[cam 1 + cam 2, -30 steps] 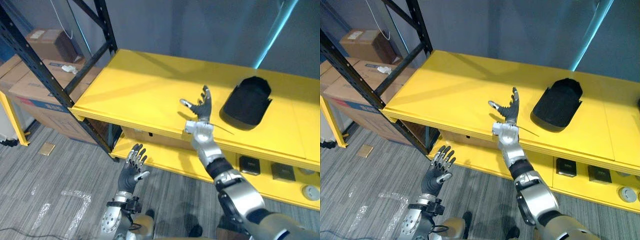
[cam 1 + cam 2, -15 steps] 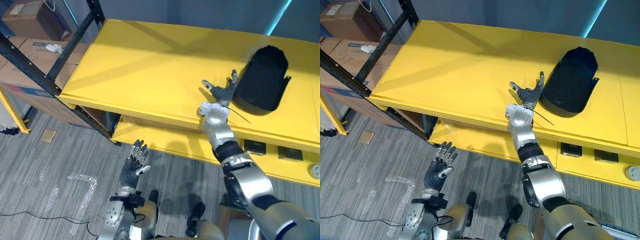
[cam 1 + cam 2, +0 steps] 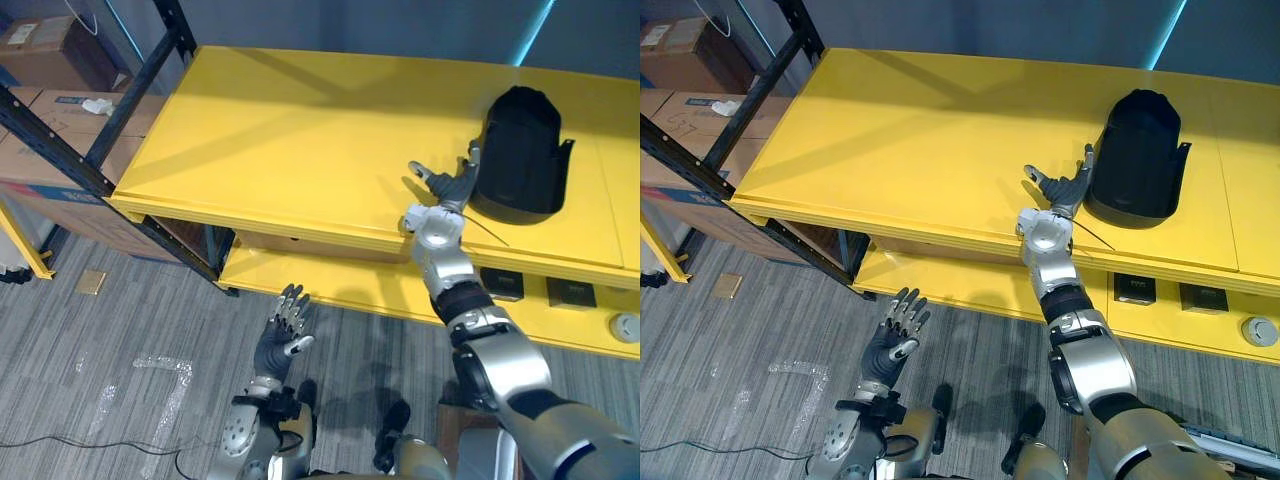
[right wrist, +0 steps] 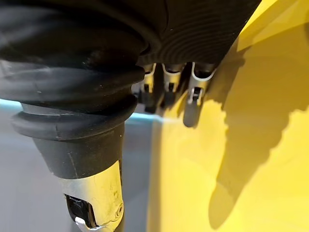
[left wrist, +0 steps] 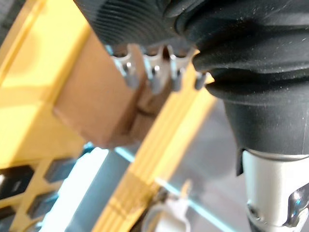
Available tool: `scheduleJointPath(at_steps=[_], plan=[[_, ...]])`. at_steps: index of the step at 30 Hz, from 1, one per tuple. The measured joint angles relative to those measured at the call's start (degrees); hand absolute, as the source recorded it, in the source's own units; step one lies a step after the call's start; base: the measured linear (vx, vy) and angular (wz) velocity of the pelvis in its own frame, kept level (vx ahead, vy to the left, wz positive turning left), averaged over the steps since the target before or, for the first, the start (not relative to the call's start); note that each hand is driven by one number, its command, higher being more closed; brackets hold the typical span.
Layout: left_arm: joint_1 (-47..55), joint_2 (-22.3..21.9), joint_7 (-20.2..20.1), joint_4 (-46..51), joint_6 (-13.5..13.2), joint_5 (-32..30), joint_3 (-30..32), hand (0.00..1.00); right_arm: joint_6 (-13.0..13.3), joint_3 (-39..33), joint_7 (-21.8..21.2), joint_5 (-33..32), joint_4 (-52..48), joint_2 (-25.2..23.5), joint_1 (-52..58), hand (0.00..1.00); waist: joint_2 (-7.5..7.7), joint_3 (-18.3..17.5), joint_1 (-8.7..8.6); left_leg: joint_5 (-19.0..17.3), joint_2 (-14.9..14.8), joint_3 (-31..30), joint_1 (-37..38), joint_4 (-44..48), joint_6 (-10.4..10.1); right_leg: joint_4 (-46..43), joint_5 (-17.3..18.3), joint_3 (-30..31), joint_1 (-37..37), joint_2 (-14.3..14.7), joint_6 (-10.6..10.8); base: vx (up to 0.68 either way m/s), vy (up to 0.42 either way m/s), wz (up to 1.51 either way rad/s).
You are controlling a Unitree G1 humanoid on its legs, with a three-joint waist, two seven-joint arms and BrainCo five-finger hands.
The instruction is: Walk over and take plastic housings, then place them on the shelf
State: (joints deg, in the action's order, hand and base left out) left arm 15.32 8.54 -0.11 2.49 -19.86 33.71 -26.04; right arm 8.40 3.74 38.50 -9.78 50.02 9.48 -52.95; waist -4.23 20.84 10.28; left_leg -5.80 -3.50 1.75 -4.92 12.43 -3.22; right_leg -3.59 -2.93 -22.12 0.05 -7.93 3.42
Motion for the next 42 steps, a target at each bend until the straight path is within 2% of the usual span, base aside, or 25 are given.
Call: scheduleJointPath(at_steps=[15, 18, 19, 21, 23, 25, 26, 28, 31, 35, 38, 42], plan=[[0.5, 0.0, 1.2, -0.5, 0.1, 0.1, -1.8, 0.00, -0.2, -0.2, 0.2, 2.8, 0.2, 2.8, -0.9, 0.00, -0.06, 0.0, -0.34, 0.0, -0.1, 0.7, 0.9, -0.5, 0.0, -0.1, 0.0, 0.5, 0.1, 0.0, 0.0, 0.00, 0.004, -0.02], [0.4, 0.1, 1.2, -1.2, 0.1, 0.1, -2.0, 0.00, 1.0, -0.2, -1.1, 2.8, 0.1, 3.4, -2.0, 0.00, -0.37, 0.2, -0.41, 0.0, -0.1, 0.9, 1.0, -0.5, 0.0, -0.2, 0.0, 0.6, 0.1, 0.0, 0.0, 0.00, 0.000, 0.00], [0.4, 0.0, 1.2, -1.5, 0.1, 0.1, -2.0, 0.00, 2.4, -0.1, -1.5, 2.8, -0.3, 3.5, -1.9, 1.00, -0.45, 0.2, -0.47, 0.0, -0.1, 0.9, 1.0, -0.5, 0.0, -0.2, 0.0, 0.7, 0.1, 0.0, 0.0, 0.00, 0.000, 0.00], [0.5, 0.1, 1.2, -2.0, 0.1, 0.1, -2.1, 0.00, 4.3, 0.3, -2.2, 3.9, -5.7, 3.3, -0.9, 1.00, -0.64, 0.3, -0.99, 0.0, -0.1, 1.1, 1.0, -0.7, 0.0, -0.2, 0.0, 0.9, 0.0, 0.0, 0.0, 0.00, 0.007, -0.02], [0.6, 0.0, 1.2, -2.0, 0.3, 0.1, -1.8, 0.00, 7.5, 1.6, -2.4, 5.5, -21.6, 2.9, 4.4, 1.00, -0.66, 0.3, -1.77, 0.0, -0.1, 1.6, 1.4, -1.1, 0.0, 0.0, 0.0, 1.5, -0.1, 0.0, 0.0, 0.02, 0.017, -0.11], [0.6, -0.1, 1.2, -2.0, 0.4, 0.1, -1.5, 0.00, 9.3, 2.6, -2.6, 9.2, -31.7, 2.9, 9.9, 1.00, -0.62, 0.3, -2.44, 0.0, 0.0, 2.2, 2.0, -1.8, 0.0, 0.1, 0.0, 2.0, -0.1, -0.1, 0.0, 0.04, 0.017, -0.13], [0.6, 0.0, 1.2, -1.9, 0.4, 0.1, -1.1, 0.00, 9.3, 2.9, -3.0, 11.8, -37.1, 2.8, 13.8, 1.00, -0.57, 0.3, -3.40, 0.0, 0.0, 2.2, 1.9, -1.9, 0.0, 0.2, 0.0, 2.0, -0.2, -0.1, 0.0, 0.03, 0.016, -0.06], [0.8, -0.1, 1.2, -1.9, 0.4, 0.1, -0.1, 0.00, 9.0, 2.9, -3.9, 14.7, -43.3, 2.8, 20.2, 1.00, -0.54, 0.3, -4.27, -0.2, 0.0, 2.7, 1.9, -2.0, 0.0, 0.2, 0.0, 2.6, -0.7, -0.1, 0.0, 0.03, 0.019, -0.16], [1.5, 0.1, 1.2, -1.9, 0.2, 0.1, 1.7, 0.00, 7.1, 2.6, -6.4, 15.8, -50.0, 3.7, 28.1, 1.00, -0.26, 0.4, -5.60, -0.7, -0.4, 4.6, 1.8, -1.9, 0.0, 0.2, -0.2, 4.7, -2.0, 0.3, 0.3, 0.02, 0.011, -0.33], [2.2, 0.5, 1.7, -1.9, -0.7, 0.1, 2.8, 0.00, 5.7, 1.2, -10.2, 14.8, -51.9, 6.4, 35.1, 1.00, 1.15, 0.6, -7.55, -1.5, -0.9, 5.7, 1.7, -1.6, -0.1, 1.1, -0.4, 5.7, -2.3, 0.9, 0.4, 0.02, 0.000, -0.17], [2.1, 0.7, 2.8, -1.9, -1.3, -0.1, 2.7, 0.00, 3.5, 1.0, -13.5, 12.5, -51.8, 7.9, 37.5, 1.00, 1.65, 0.4, -8.11, -2.1, -1.3, 6.7, 1.0, -0.9, -0.2, 1.3, -0.6, 6.6, -3.2, 1.2, 0.5, 0.06, 0.003, -0.18], [2.1, 0.8, 3.9, -1.9, -1.3, 0.0, 2.8, 0.00, 3.5, 0.4, -14.6, 10.5, -51.1, 8.6, 38.1, 1.00, 1.65, 0.4, -8.08, -2.4, -1.2, 6.7, -0.2, 0.0, 0.1, 1.3, -0.9, 6.7, -3.9, 1.0, 0.6, 0.04, 0.023, 0.02]])
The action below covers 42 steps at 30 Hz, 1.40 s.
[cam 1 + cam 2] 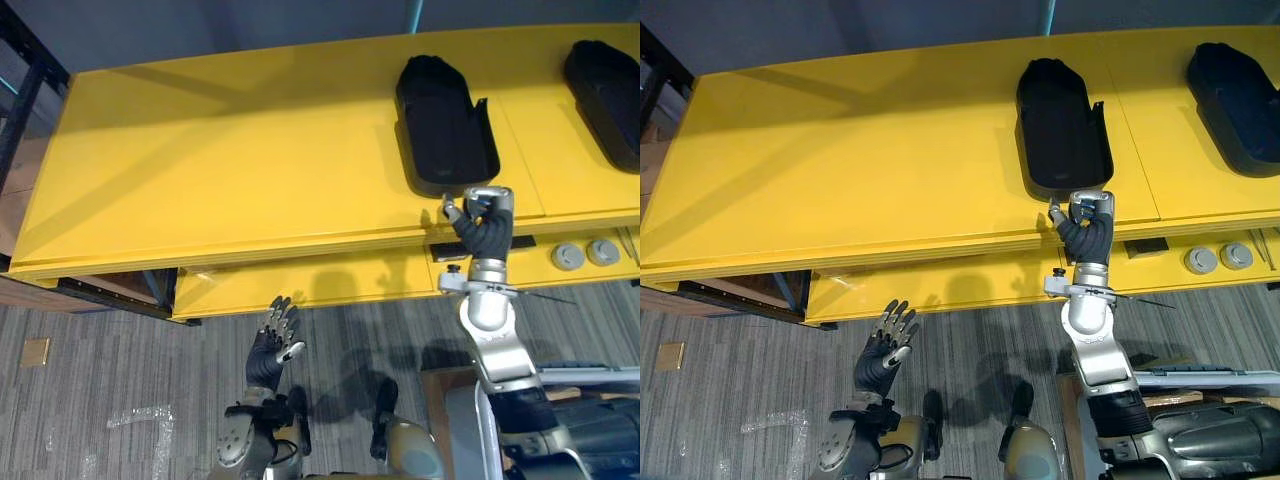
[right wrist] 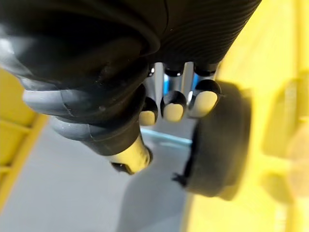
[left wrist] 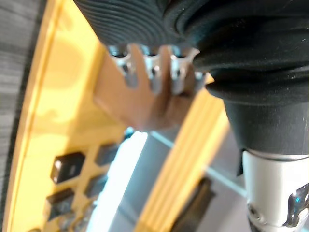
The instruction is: Walk over and take plastic housings, then place them on the shelf
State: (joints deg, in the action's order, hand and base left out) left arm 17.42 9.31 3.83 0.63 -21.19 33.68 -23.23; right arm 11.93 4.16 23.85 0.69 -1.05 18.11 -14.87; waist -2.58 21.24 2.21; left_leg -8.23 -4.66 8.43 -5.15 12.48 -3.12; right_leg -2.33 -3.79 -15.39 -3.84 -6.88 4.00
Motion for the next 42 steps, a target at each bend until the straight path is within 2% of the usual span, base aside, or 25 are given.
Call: scheduleJointPath(at_steps=[15, 23, 26, 32, 36, 39, 42], plan=[[0.5, 0.4, 0.9, 1.1, 0.1, -0.3, -0.7, 0.00, 0.9, -0.7, 1.2, -2.1, 17.4, 1.9, -13.9, 1.00, -0.05, -0.1, 0.43, 0.4, 0.5, -1.8, 0.1, 0.1, 0.1, -0.2, -0.1, -1.6, 1.1, -0.4, 0.1, -0.01, 0.006, 0.05], [0.5, 0.3, 0.9, 1.2, 0.1, -0.3, -1.9, 0.00, -1.3, -1.9, 0.5, -2.1, 27.8, 4.9, -21.1, 1.00, -0.12, -0.1, 0.59, 1.5, 0.8, -2.5, 0.0, -0.2, 0.1, -0.6, -0.1, -2.0, 1.1, -0.7, 0.1, -0.01, 0.006, 0.04], [0.5, 0.1, 0.9, 1.6, 0.1, -0.3, -2.7, 0.00, -1.4, -2.6, -0.4, -2.1, 30.6, 5.7, -23.1, 1.00, -0.43, -0.3, 0.63, 2.1, 1.2, -3.0, 0.0, -0.8, 0.1, -1.1, -0.1, -2.3, 0.9, -1.1, 0.0, -0.04, 0.012, 0.08], [0.5, -0.7, 1.1, 1.7, 0.1, -0.1, -2.8, 0.00, -1.2, -2.5, -0.4, -2.1, 37.4, 6.7, -27.1, 1.00, -2.02, -1.1, 1.01, 2.7, 1.3, -3.1, 0.0, -1.1, 0.1, -1.4, -0.1, -3.2, 0.9, -1.4, 0.0, -0.04, 0.007, 0.04], [0.5, -0.7, 1.0, 1.7, 0.1, 0.1, -2.8, 0.00, -0.3, -2.5, -0.4, -2.2, 38.4, 6.9, -29.5, 1.00, -2.11, -1.1, 1.18, 3.6, 1.4, -3.1, -0.1, -2.3, 0.1, -1.4, -0.2, -3.3, 0.3, -1.4, -0.2, -0.02, -0.005, 0.01], [0.4, -0.8, 1.0, 1.7, 0.1, 0.2, -2.8, 0.00, 1.4, -2.5, -0.1, -2.2, 37.3, 6.9, -30.4, 1.00, -2.11, -1.1, 1.36, 3.8, 1.3, -3.1, -0.2, -2.6, 0.0, -1.4, -0.3, -3.3, 0.0, -1.3, -0.3, 0.00, 0.000, 0.00], [0.4, -0.9, 0.6, 1.7, 0.1, 0.1, -2.8, 0.00, 1.4, -2.6, 0.8, -2.1, 24.8, 6.7, -27.2, 1.00, -2.11, -1.1, 1.30, 3.8, 1.3, -2.9, 0.0, -3.0, -0.1, -1.0, -0.3, -3.2, 0.0, -1.2, -0.3, 0.01, 0.000, -0.01]])
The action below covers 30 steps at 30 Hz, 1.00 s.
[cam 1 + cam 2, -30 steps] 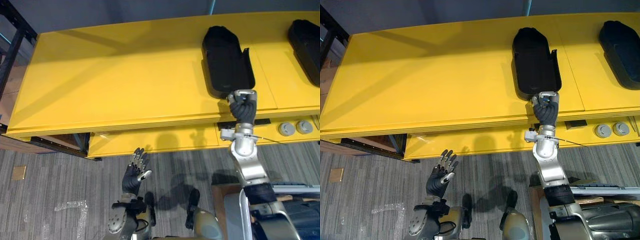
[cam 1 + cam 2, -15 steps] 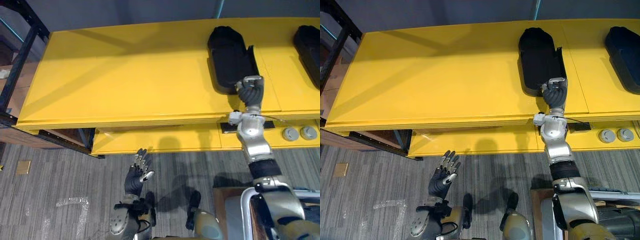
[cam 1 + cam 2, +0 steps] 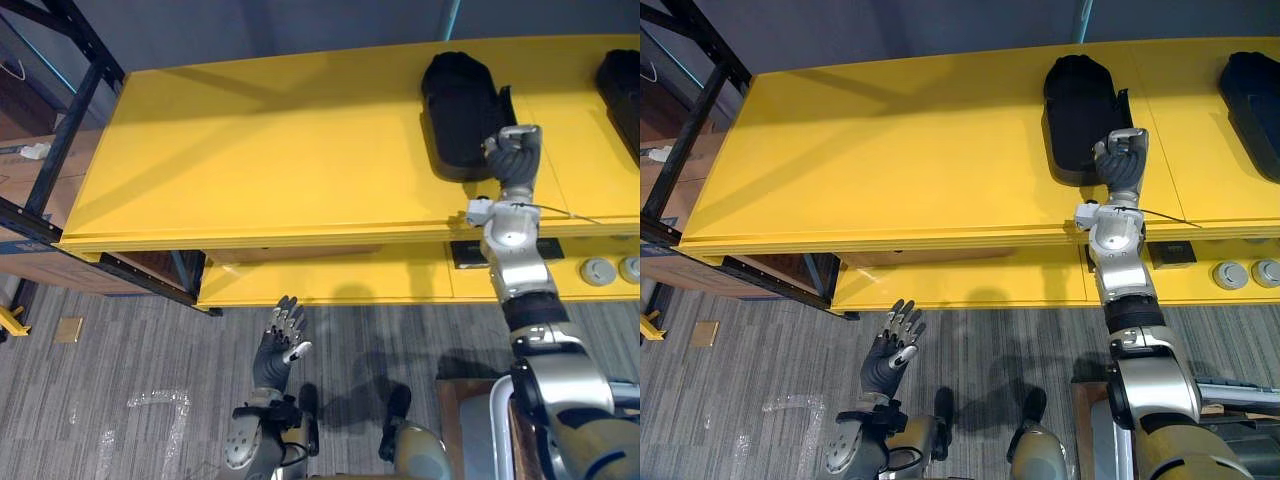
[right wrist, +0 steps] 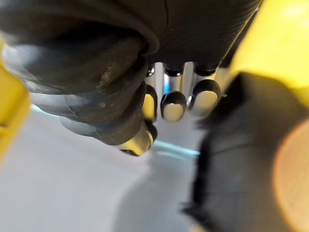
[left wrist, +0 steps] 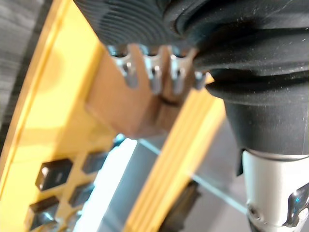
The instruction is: Walk over and take plastic housings, then place them on the shelf
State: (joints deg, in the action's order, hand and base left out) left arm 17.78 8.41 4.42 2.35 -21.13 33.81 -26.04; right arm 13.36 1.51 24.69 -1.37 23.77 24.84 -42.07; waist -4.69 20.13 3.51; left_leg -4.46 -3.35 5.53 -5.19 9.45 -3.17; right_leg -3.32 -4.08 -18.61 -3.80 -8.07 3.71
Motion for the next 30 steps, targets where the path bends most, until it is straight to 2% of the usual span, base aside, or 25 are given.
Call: scheduleJointPath(at_steps=[3, 5, 6, 8, 12, 15, 16, 17, 19, 23, 26, 30], plan=[[-0.1, 0.0, -0.1, 0.0, 0.0, -0.1, 0.0, 0.00, 0.4, 0.0, 2.5, 1.4, -20.2, -2.9, 10.1, 1.00, 0.09, 0.0, -0.32, 0.0, -0.1, 1.3, 1.3, -1.3, 0.0, 1.2, -0.5, 1.5, 0.4, 0.4, 0.1, 0.08, 0.005, -0.16], [-0.2, 0.0, -0.1, 0.0, 0.0, -0.3, 0.0, 0.00, 0.4, 0.0, 3.3, 2.2, -25.6, -4.7, 14.9, 1.00, 0.19, -0.1, -1.10, -0.2, -0.1, 1.7, 2.0, -1.4, -0.1, 2.0, -0.6, 1.7, 1.2, 0.5, 0.3, 0.08, 0.007, -0.20], [-0.7, 0.0, -0.1, 0.0, 0.0, -0.6, 0.0, 0.00, 0.4, 0.1, 4.2, 2.5, -31.7, -6.8, 22.2, 1.00, 0.45, -0.6, -1.69, -0.5, -0.2, 2.7, 3.1, -2.1, -0.2, 3.0, -0.7, 2.4, 1.9, 1.1, 0.4, 0.07, -0.006, -0.25], [-0.7, 0.0, -0.1, 0.0, 0.0, -1.4, -0.1, 0.00, 0.2, 0.2, 5.2, 2.9, -36.3, -8.8, 31.2, 1.00, 1.17, -2.9, -2.19, -1.5, -0.6, 4.4, 3.2, -2.2, -0.3, 4.4, -1.3, 4.0, 1.7, 1.4, 0.5, 0.11, 0.002, -0.47], [-0.9, 0.2, -0.5, -1.0, 0.1, -7.8, -2.5, 0.00, 0.0, -1.6, 10.3, 3.0, -42.0, -12.9, 47.8, 1.00, 2.94, -7.4, -5.09, -4.5, -2.1, 9.3, 5.5, -1.0, -0.8, 5.7, -1.5, 9.2, 1.9, 3.1, 0.5, 0.13, 0.005, -0.66], [-2.2, 0.1, -1.3, -2.9, 1.0, -9.3, -5.8, 0.00, -0.9, -3.9, 11.7, 2.8, -42.2, -15.2, 55.8, 1.00, 3.57, -8.8, -7.32, -5.5, -2.4, 12.2, 7.3, -1.0, -0.7, 5.8, -1.5, 12.0, 2.1, 3.5, 0.5, 0.06, 0.014, -0.62], [-2.9, 0.1, -1.7, -3.8, 1.9, -9.8, -7.2, 0.00, -1.8, -4.7, 11.7, 4.1, -42.1, -16.2, 59.7, 0.00, 3.54, -9.1, -8.18, -6.2, -2.6, 13.8, 8.3, -1.0, -0.8, 5.8, -1.6, 13.5, 2.1, 3.8, 0.6, 0.01, 0.018, -0.68], [-3.3, 0.3, -2.4, -4.5, 2.6, -10.1, -8.3, 0.00, -3.1, -4.9, 11.6, 5.8, -41.8, -16.6, 63.1, 0.00, 3.73, -9.3, -9.27, -6.7, -2.7, 15.6, 9.2, -1.0, -0.7, 5.8, -1.7, 15.1, 2.1, 4.0, 0.8, 0.00, 0.019, -0.71], [-3.4, 0.7, -3.3, -5.5, 2.9, -10.0, -9.6, 0.00, -3.3, -5.5, 11.7, 7.7, -41.4, -16.6, 67.8, 0.00, 3.88, -9.7, -10.76, -7.2, -2.8, 17.8, 10.4, -0.9, -0.7, 5.9, -2.0, 17.3, 2.0, 4.4, 1.2, -0.03, 0.014, -0.70], [-4.6, 3.3, -3.5, -6.4, 3.5, -9.5, -12.9, 0.00, -2.1, -11.2, 11.4, 1.8, -41.0, -16.8, 72.4, 0.00, 3.75, -11.4, -13.81, -8.2, -2.9, 22.8, 11.3, -0.9, -0.7, 7.1, -2.9, 21.8, 0.7, 5.2, 1.6, -0.07, -0.003, -0.60], [-7.7, 3.6, -2.6, -7.6, 4.5, -9.5, -14.8, 0.00, 0.2, -10.6, 10.0, -2.1, -39.9, -16.8, 73.0, 0.00, 3.58, -11.5, -15.61, -8.3, -2.9, 25.7, 11.5, -0.8, -0.8, 7.9, -3.9, 23.8, -0.4, 5.3, 1.6, -0.10, -0.024, -0.48], [-11.1, 3.4, -0.4, -8.2, 4.7, -9.6, -15.5, 0.00, 2.1, -8.4, 6.0, -2.6, -32.6, -16.0, 69.0, 0.00, 2.73, -11.2, -15.74, -8.9, -3.1, 25.5, 10.9, 1.7, -0.5, 8.0, -4.2, 24.4, -1.0, 5.6, 1.2, -0.10, -0.045, -0.20]])
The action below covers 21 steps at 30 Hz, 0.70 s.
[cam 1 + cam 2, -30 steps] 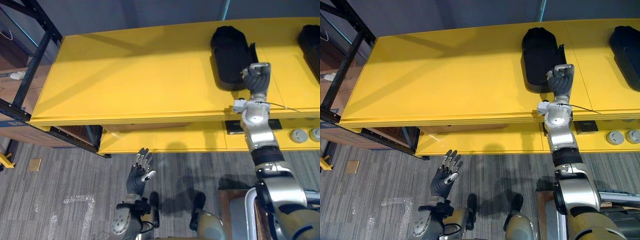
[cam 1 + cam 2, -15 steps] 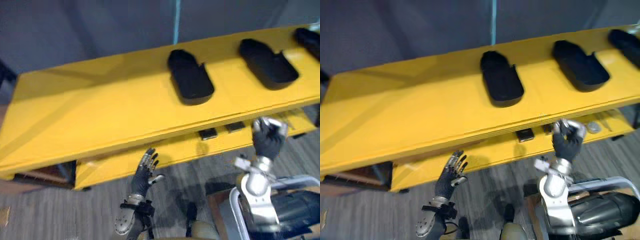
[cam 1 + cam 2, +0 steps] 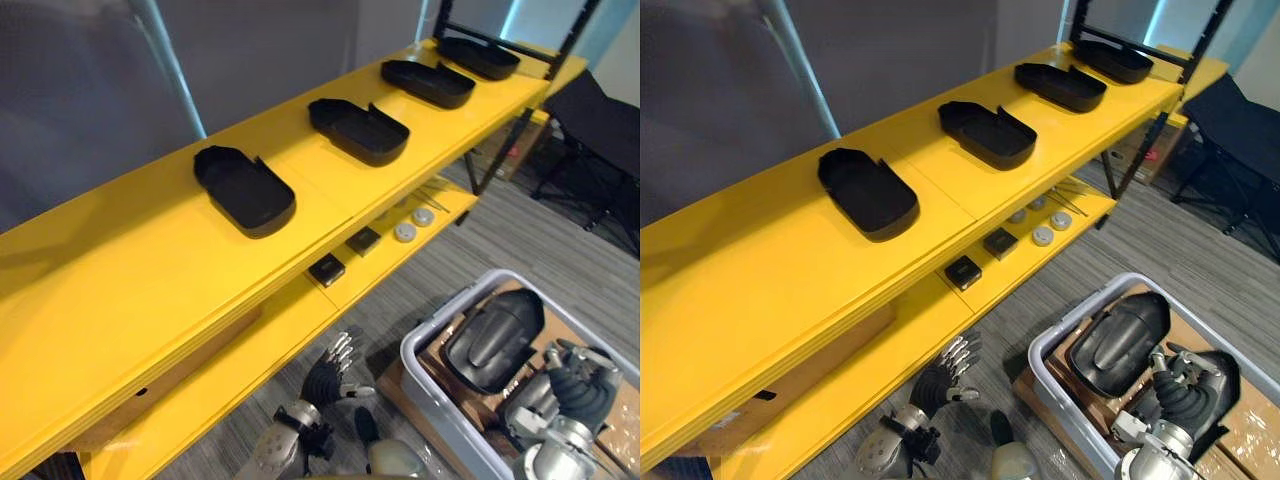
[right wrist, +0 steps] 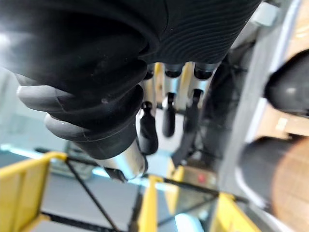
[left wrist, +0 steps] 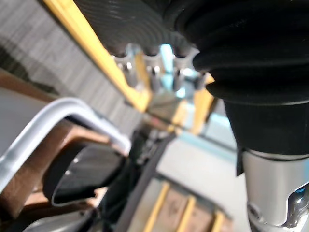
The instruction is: Walk over and take plastic housings, then place them on the shelf
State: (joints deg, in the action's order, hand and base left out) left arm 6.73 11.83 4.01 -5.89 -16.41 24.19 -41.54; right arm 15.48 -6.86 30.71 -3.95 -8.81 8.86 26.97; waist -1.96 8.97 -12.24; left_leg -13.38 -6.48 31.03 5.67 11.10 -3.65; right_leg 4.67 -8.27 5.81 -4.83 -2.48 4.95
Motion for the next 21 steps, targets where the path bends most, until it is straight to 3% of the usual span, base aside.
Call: scheduleJointPath(at_steps=[2, 3, 5, 6, 7, 9, 12, 15, 16, 18, 19, 20, 21], plan=[[-0.1, 0.1, 0.4, 0.1, 0.0, 0.0, 0.5, 0.00, 0.0, 1.4, -1.0, 0.0, 3.4, 1.6, -4.0, 0.00, 0.09, 0.2, 0.58, -0.4, 0.2, -5.1, -1.5, 3.8, 0.8, 0.3, -0.2, 1.5, 0.0, 0.3, -0.3, -0.08, -0.047, -0.41], [0.2, 0.1, 1.0, 0.4, 0.2, 0.1, 1.4, 0.00, 0.0, 3.4, -1.9, 0.1, 5.6, 4.1, -8.3, 0.00, -0.19, 0.3, 1.60, -1.4, 0.7, -12.0, -3.0, 7.6, 2.2, -0.2, -0.4, 3.7, 0.1, 0.6, -0.5, -0.06, -0.026, -0.86], [2.0, -0.1, 1.7, 2.6, 0.6, 0.1, 2.6, 0.00, -0.1, 5.9, -2.9, 0.0, 8.2, 7.7, -14.8, 0.00, -1.57, 0.7, 3.38, -4.4, 2.0, -21.9, -4.9, 11.6, 3.7, -0.4, -0.7, 7.2, -0.3, 1.3, -0.7, -0.09, 0.104, -1.03], [3.5, 0.1, 1.6, 5.8, 0.9, 0.0, 3.5, 0.00, -0.9, 6.5, -2.9, -0.1, 10.6, 9.0, -19.4, 0.00, -3.34, 0.6, 5.21, -7.0, 2.2, -27.5, -4.9, 11.3, 3.2, -1.5, -0.7, 8.7, -2.2, 3.0, -0.8, -0.13, 0.178, -0.86], [3.8, 0.1, 1.1, 6.7, 1.2, -0.3, 3.9, 0.00, -1.3, 6.3, -2.5, 0.0, 11.4, 9.1, -21.0, 0.00, -3.84, 0.7, 5.54, -8.3, 2.1, -28.5, -5.3, 11.2, 2.6, -2.3, -0.7, 8.7, -3.2, 3.5, -0.8, -0.17, 0.187, -0.70], [3.0, 0.8, -1.1, 6.7, 2.4, -2.2, 4.8, 0.00, -3.8, 6.2, -0.2, -1.0, 14.5, 9.0, -25.2, 0.00, -2.81, 2.6, 5.96, -10.1, 3.2, -28.3, -7.0, 12.2, 2.4, -7.0, -0.5, 8.6, -6.8, 3.2, -0.5, -0.14, 0.101, -0.13], [2.5, 1.9, -3.4, 5.4, 2.7, -3.6, 4.6, 0.00, -4.6, 6.0, 3.3, -4.7, 14.4, 8.6, -23.5, 0.00, -1.34, 5.5, 5.90, -11.3, 4.2, -28.5, -7.8, 16.1, 3.0, -12.4, 1.5, 8.7, -8.4, 2.7, 1.4, -0.10, 0.106, 0.02], [2.3, 3.7, -5.6, 4.5, 3.1, -5.0, 4.9, 0.00, -5.0, 5.8, 5.6, -6.6, 14.0, 6.0, -18.3, 0.00, -0.56, 6.3, 5.39, -11.7, 5.2, -26.7, -7.6, 18.6, 3.2, -13.3, 0.6, 10.6, -8.6, 2.2, 2.4, -0.04, 0.171, -0.35], [2.4, 3.5, -6.2, 4.5, 3.8, -4.1, 5.9, 0.00, -4.7, 5.8, 5.6, -6.9, 13.9, 4.4, -15.7, 0.00, -0.34, 6.5, 5.19, -12.3, 5.3, -24.9, -6.8, 18.6, 4.1, -13.2, 0.0, 11.5, -8.6, 2.0, 2.5, -0.05, 0.112, -0.74], [2.4, 3.3, -6.5, 4.5, 4.9, -3.1, 8.7, 0.00, -4.2, 5.8, 5.0, -7.0, 13.4, 1.3, -12.4, 0.00, -0.21, 6.6, 5.20, -12.0, 5.1, -21.6, -5.9, 18.3, 4.8, -10.3, -4.4, 9.5, -8.0, 1.8, -1.2, -0.12, 0.125, -0.92], [2.1, 3.1, -6.2, 4.5, 5.1, -3.4, 10.7, 0.00, -4.0, 5.9, 4.0, -7.0, 12.4, -0.5, -10.8, 0.00, -0.63, 6.8, 5.31, -10.8, 4.1, -19.3, -6.0, 16.2, 6.8, -5.4, -10.3, 7.1, -7.0, 1.9, -5.4, -0.22, 0.075, -0.85], [1.1, 2.7, -6.0, 3.9, 5.1, -3.9, 12.8, 0.00, -3.6, 5.8, 3.7, -7.1, 11.6, -1.8, -10.2, 0.00, -0.44, 7.7, 5.11, -9.2, 3.8, -17.4, -5.8, 14.2, 7.4, -11.2, -5.7, 0.2, -8.5, 1.2, -7.1, -0.22, 0.045, -0.79], [0.4, 2.6, -5.8, 3.9, 5.2, -3.9, 13.7, 0.00, -3.5, 5.9, 3.6, -7.1, 11.5, -2.2, -10.3, 0.00, -0.49, 7.7, 5.29, -8.5, 3.3, -16.1, -5.9, 13.3, 7.4, -15.4, -2.2, -2.4, -9.5, 0.8, -7.2, -0.17, 0.054, -0.72]])
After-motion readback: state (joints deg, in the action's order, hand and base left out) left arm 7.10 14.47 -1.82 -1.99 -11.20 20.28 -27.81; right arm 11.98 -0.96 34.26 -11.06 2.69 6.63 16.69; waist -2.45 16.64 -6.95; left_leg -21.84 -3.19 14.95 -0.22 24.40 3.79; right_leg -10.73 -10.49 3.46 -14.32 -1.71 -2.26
